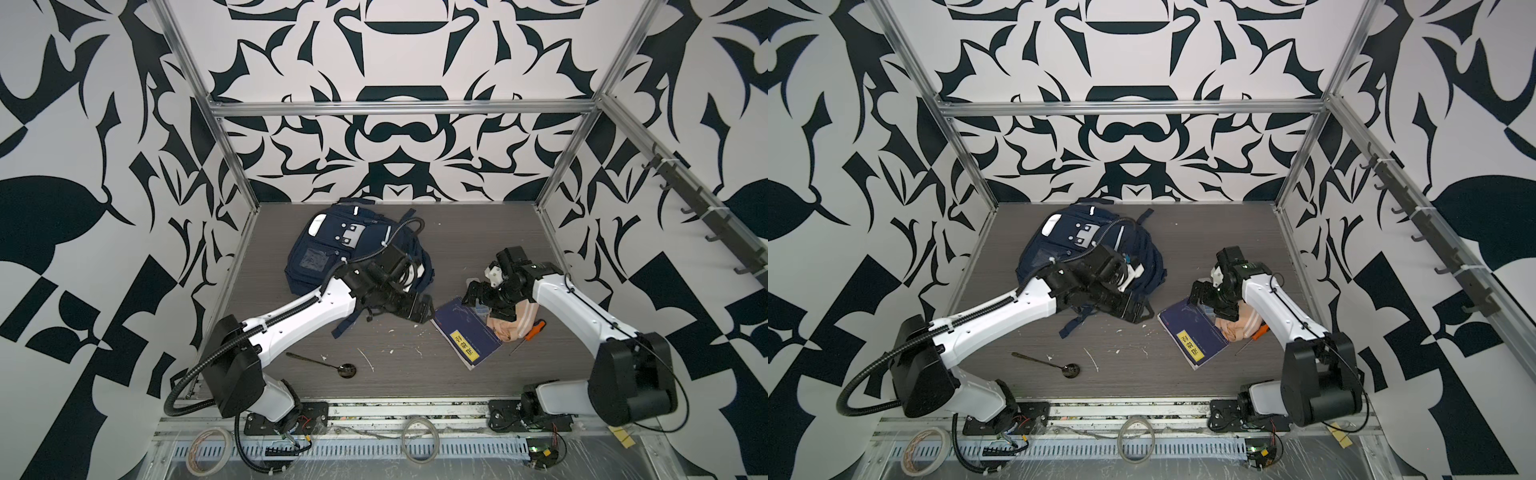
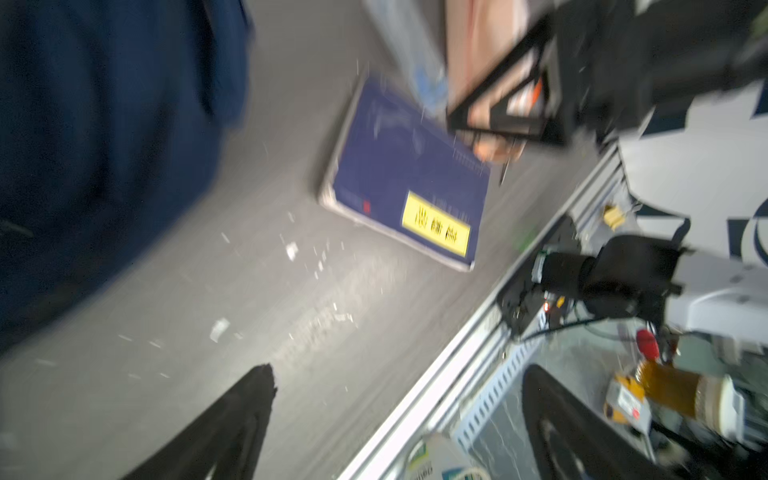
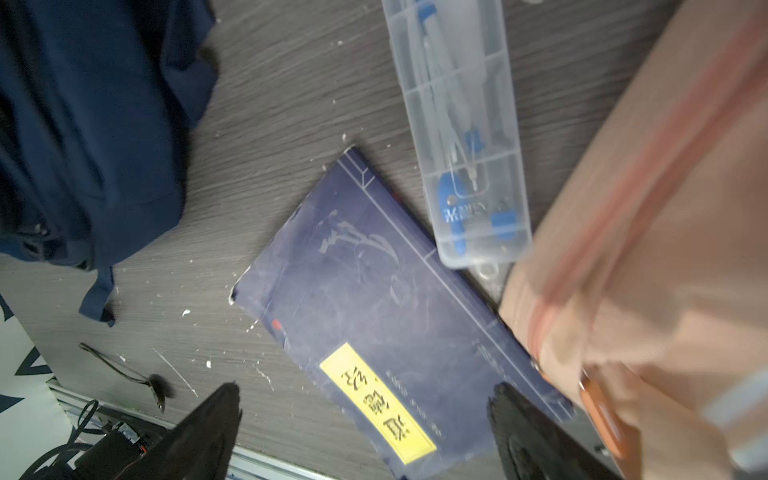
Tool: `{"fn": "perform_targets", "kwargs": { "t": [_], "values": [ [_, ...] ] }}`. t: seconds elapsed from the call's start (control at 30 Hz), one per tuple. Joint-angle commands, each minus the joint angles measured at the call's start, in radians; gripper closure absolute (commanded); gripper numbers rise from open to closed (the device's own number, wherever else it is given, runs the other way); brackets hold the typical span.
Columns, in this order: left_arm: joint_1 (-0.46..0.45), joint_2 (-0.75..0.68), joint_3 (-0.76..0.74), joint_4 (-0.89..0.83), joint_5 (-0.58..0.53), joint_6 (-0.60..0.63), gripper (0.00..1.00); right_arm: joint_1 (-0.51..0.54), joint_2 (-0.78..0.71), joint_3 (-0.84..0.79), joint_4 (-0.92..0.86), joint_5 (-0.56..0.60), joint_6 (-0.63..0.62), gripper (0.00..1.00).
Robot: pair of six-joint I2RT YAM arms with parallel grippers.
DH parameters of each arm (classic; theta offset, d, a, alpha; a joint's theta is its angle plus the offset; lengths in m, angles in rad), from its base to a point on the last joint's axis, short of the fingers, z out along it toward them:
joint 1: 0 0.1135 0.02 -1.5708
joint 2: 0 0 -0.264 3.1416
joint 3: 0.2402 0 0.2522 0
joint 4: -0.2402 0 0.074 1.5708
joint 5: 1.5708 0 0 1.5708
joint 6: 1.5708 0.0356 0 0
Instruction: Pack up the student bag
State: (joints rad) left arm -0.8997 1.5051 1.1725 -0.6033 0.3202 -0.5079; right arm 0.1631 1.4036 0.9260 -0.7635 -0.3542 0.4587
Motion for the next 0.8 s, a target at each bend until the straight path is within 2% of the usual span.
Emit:
{"fn": "perform_targets", "kwargs": {
  "t": [0.0, 0.17, 0.2, 0.3, 0.57, 0.77],
  "values": [
    [-0.015, 0.020, -0.071, 0.151, 0.168, -0.095, 0.10, -0.011, 0.052, 0.005, 0.082, -0.046, -0.016, 0.04],
    [-0.011, 0.144, -0.030, 0.169, 0.240, -0.055, 0.14, -0.016, 0.130, -0.010, 0.121, -0.041, -0.030, 0.08],
    [-0.011, 0.167, -0.018, 0.180, 0.243, -0.054, 0.20, -0.015, 0.135, -0.017, 0.124, -0.030, -0.032, 0.08],
    [-0.011, 0.230, 0.000, 0.242, 0.252, -0.073, 0.24, -0.017, 0.131, -0.044, 0.128, 0.000, -0.035, 0.08],
    [0.007, 0.404, 0.086, 0.337, 0.281, -0.169, 0.24, -0.020, 0.144, -0.134, 0.183, -0.012, 0.013, 0.08],
    [0.030, 0.487, 0.065, 0.425, 0.301, -0.255, 0.23, -0.020, 0.124, -0.194, 0.213, -0.059, 0.057, 0.10]
  ]
}}
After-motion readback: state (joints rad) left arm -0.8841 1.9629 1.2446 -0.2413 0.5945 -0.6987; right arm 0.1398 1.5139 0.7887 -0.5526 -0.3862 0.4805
